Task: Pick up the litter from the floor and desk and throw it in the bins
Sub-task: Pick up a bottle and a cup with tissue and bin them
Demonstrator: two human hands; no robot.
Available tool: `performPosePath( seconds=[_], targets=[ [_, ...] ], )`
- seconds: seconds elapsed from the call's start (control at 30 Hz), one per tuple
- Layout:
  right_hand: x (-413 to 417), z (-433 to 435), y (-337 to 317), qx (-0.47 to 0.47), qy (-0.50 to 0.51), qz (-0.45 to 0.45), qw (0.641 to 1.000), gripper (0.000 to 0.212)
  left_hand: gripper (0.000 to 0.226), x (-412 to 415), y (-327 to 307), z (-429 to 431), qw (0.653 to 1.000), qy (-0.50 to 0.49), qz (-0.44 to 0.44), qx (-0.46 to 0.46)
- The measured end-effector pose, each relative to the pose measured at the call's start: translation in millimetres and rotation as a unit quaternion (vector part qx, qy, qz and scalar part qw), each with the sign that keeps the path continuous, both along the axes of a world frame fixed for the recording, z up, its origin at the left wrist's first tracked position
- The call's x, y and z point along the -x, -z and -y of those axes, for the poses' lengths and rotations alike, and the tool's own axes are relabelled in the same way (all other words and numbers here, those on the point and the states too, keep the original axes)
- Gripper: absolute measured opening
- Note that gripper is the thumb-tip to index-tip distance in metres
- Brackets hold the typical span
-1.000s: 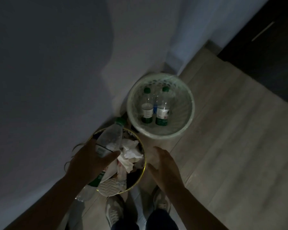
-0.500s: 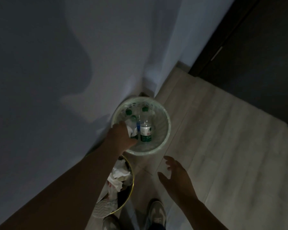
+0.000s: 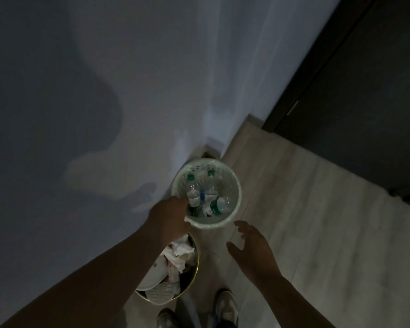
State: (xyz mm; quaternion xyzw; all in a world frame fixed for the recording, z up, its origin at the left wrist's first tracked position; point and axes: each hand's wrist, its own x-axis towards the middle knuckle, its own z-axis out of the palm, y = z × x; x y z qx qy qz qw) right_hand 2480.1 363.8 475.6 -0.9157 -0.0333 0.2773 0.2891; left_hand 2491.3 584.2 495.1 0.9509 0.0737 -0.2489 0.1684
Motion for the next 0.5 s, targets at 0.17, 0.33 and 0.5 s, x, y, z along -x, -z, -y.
performPosePath(
  seconds=[0.17,0.33,0.5],
  targets=[
    [-0.5,-11.4,-80.3,0.019,-0.033,0.040,0.998,0.060,0.031,21.1,-83.9,-13.6,0.998,0.041,0.025,-0.045],
    [12.7,-18.9,-172.0,0.056,-0.088,0.067,0.992,0.055,0.032,59.2,-172.5,-15.0,0.997,0.048,0.014,-0.055],
    [19.8,-25.2,-266.6,0.088,-0.178,0.105,0.974,0.052,0.045,93.0,-266.8,-11.8,0.998,0.027,0.041,-0.038]
  ],
)
